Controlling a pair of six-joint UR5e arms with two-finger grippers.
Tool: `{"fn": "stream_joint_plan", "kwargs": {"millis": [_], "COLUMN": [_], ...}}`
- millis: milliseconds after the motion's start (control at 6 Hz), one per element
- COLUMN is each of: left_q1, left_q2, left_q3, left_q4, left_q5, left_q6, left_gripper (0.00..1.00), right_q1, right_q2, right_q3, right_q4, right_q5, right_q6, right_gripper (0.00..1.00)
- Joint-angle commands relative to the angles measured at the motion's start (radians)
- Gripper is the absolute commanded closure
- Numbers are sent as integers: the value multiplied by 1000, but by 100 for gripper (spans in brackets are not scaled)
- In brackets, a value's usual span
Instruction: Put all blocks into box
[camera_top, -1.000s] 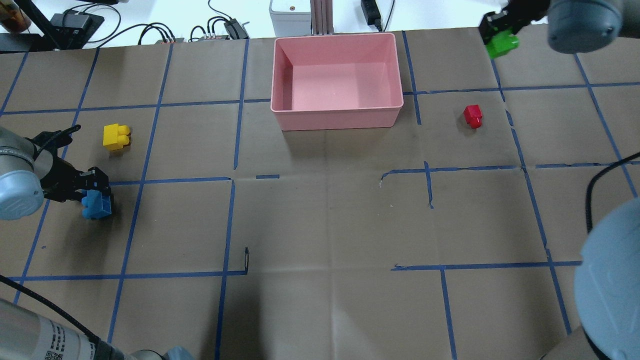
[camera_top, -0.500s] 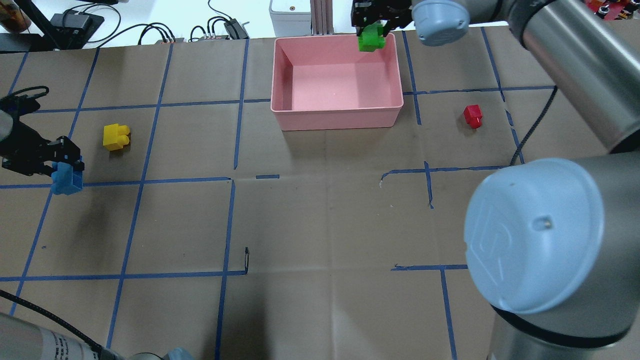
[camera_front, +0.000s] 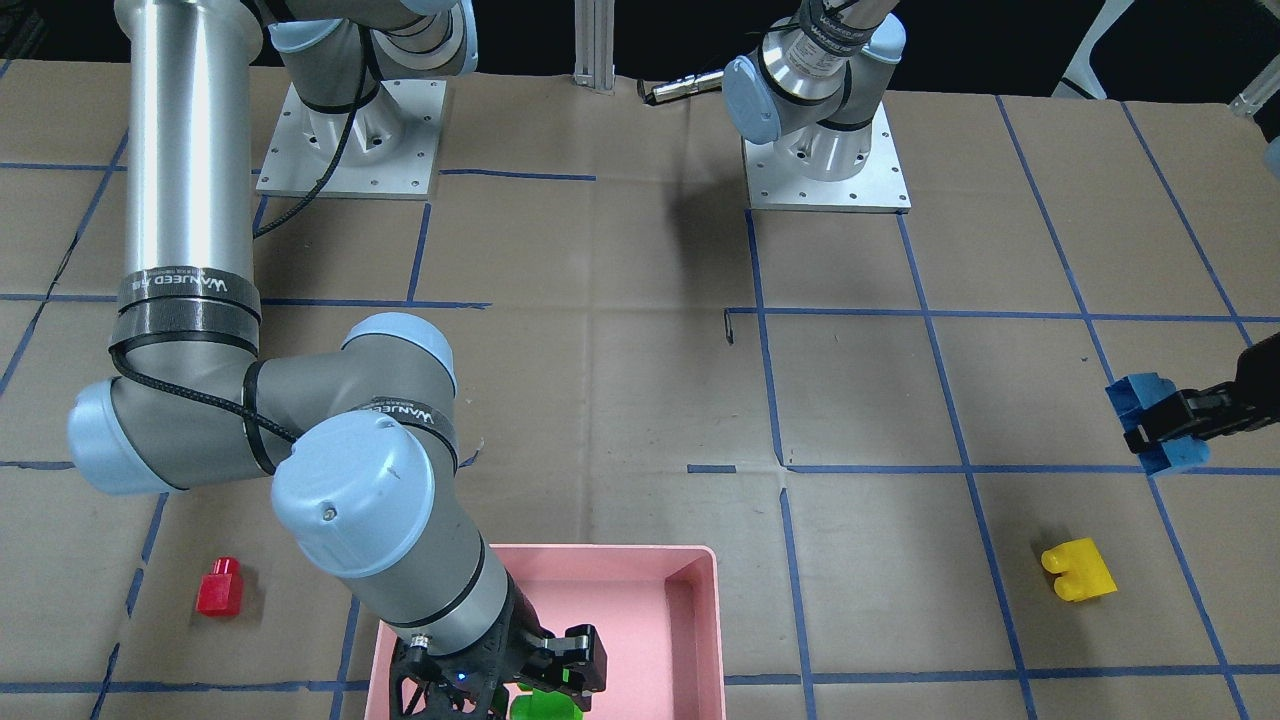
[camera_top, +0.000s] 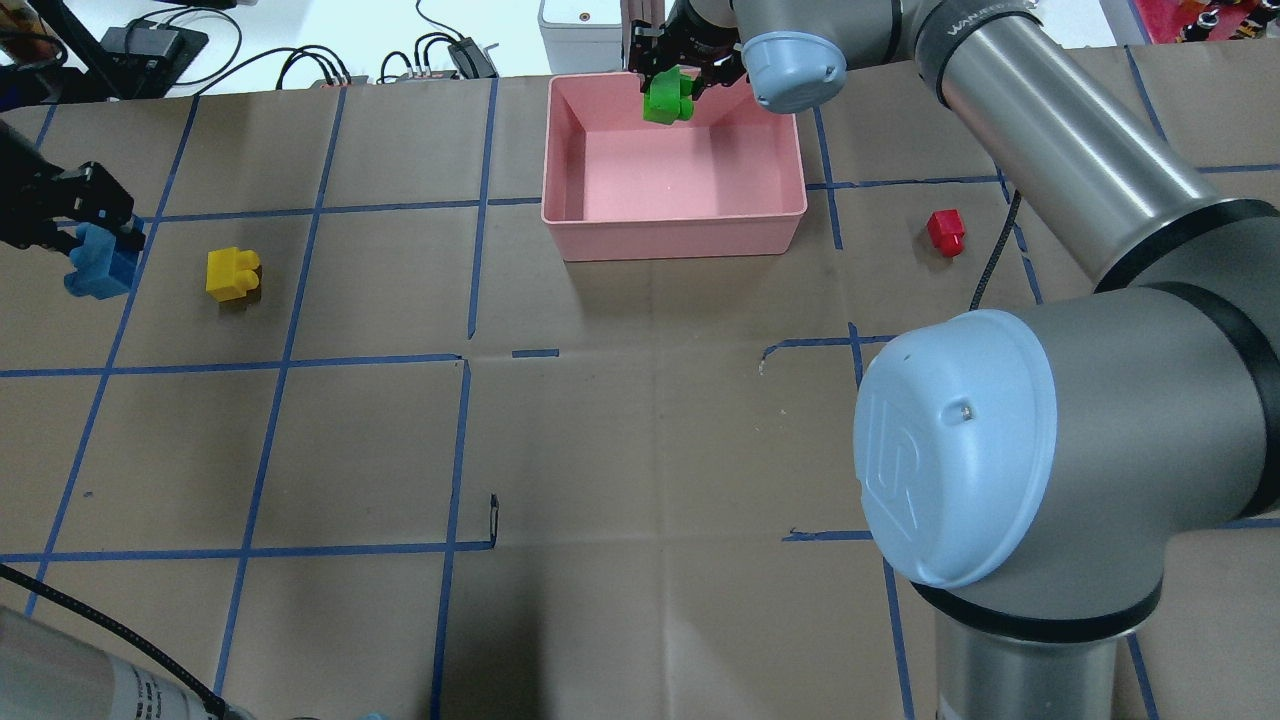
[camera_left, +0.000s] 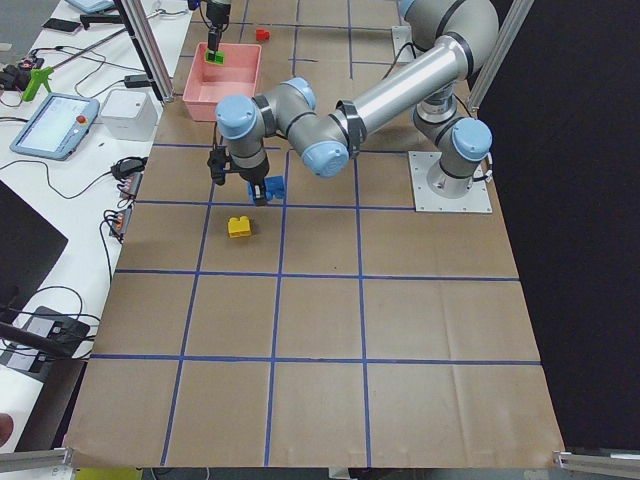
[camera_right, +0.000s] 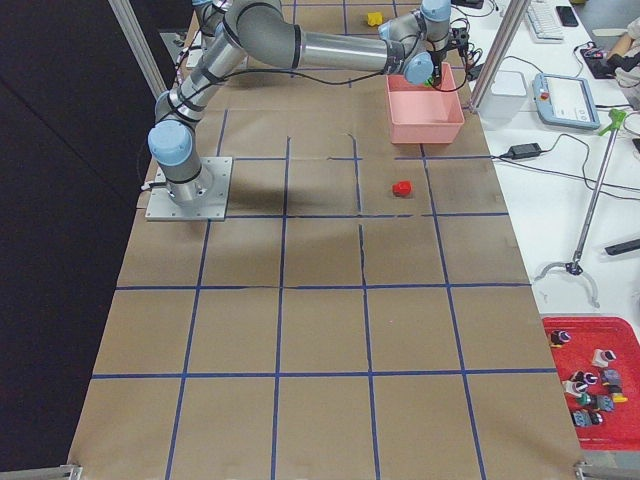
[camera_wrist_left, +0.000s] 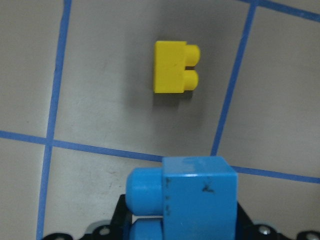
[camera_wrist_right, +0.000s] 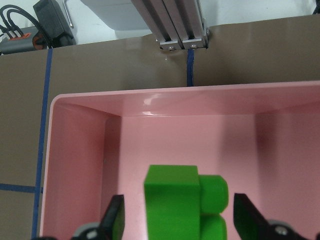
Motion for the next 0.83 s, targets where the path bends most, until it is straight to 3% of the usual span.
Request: {"fn": "stream_joint_plan", "kwargs": {"millis": [0,167,333,500,667], "left_q1": [-170,-266,-357,-452,-539], "left_q2": [-52,-86,-122,-167,-234], "left_q3": [169,266,343,400,482], "left_q4": [-103,-153,-185,-181,-176], "left_q5": [-4,2,-7,-10,-13], "left_q6": [7,2,-18,-80,-140], "left_gripper": [68,69,69,69,69], "right_q1": [2,-15,-85,-186,-265], "right_q2": [2,-22,-50,-99,-128], "right_q3": [1,19,27,50,112], "right_q4": [0,13,48,168,177], "right_q5": [-9,-25,-197,-250,-256], "right_q6": [0,-26,-181,-342,-453], "right_gripper": [0,0,0,0,0]}}
